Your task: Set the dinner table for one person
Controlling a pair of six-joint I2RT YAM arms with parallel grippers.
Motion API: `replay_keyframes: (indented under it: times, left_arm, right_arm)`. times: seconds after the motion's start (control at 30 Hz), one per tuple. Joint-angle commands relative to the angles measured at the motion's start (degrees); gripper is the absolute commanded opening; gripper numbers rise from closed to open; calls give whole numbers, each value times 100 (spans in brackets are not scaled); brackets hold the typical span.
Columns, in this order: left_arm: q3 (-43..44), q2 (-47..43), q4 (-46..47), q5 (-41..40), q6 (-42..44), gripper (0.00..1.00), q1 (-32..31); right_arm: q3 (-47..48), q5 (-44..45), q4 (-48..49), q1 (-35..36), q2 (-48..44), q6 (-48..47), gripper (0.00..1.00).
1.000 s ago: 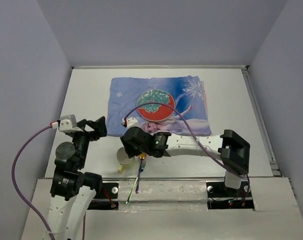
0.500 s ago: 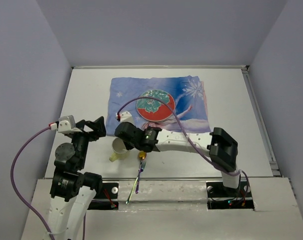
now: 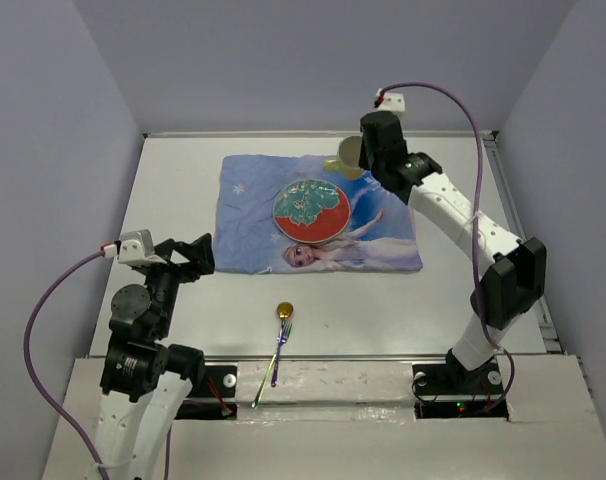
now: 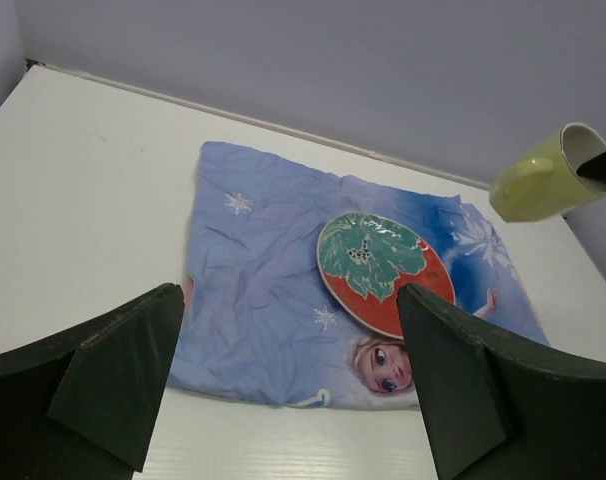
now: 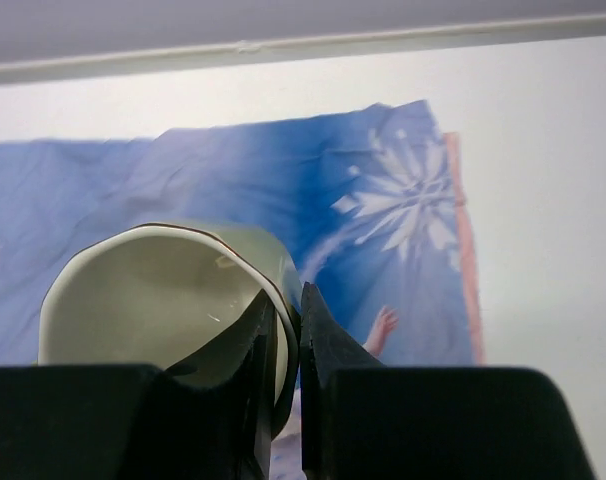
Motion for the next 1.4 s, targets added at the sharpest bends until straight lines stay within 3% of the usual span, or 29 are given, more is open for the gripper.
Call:
replay_keyframes:
  times: [0.0,0.17,0.3,1.1,1.17,1.2,1.37]
  left_arm:
    - [114,159,259,234,10,99,-74]
    - [122,440,241,313,10,99,-206]
    - [122,502,250,349,10,99,-241]
    - [122,634,250,375,18,99,-259]
    - [122,634,250,375,10,99,-259]
    - [122,643,250,358,18,99,-250]
    - [122,643,241,357,18,99,-250]
  right_arm:
    - [832,-258,461,-695,542,-442,0]
    - [1526,-951,373,-1679,1428,-240,0]
    - [1861,-1181,241,-2032,1930,-196,0]
    - [2186,-1339,109,-2446,2845,-125,0]
    - [2221,-1348,83,-2446,2880,-134,7]
    - [2230,-1366,74,-2446,2889,-134,17]
    - [2274,-1260,4,-2446,2714,-152,46]
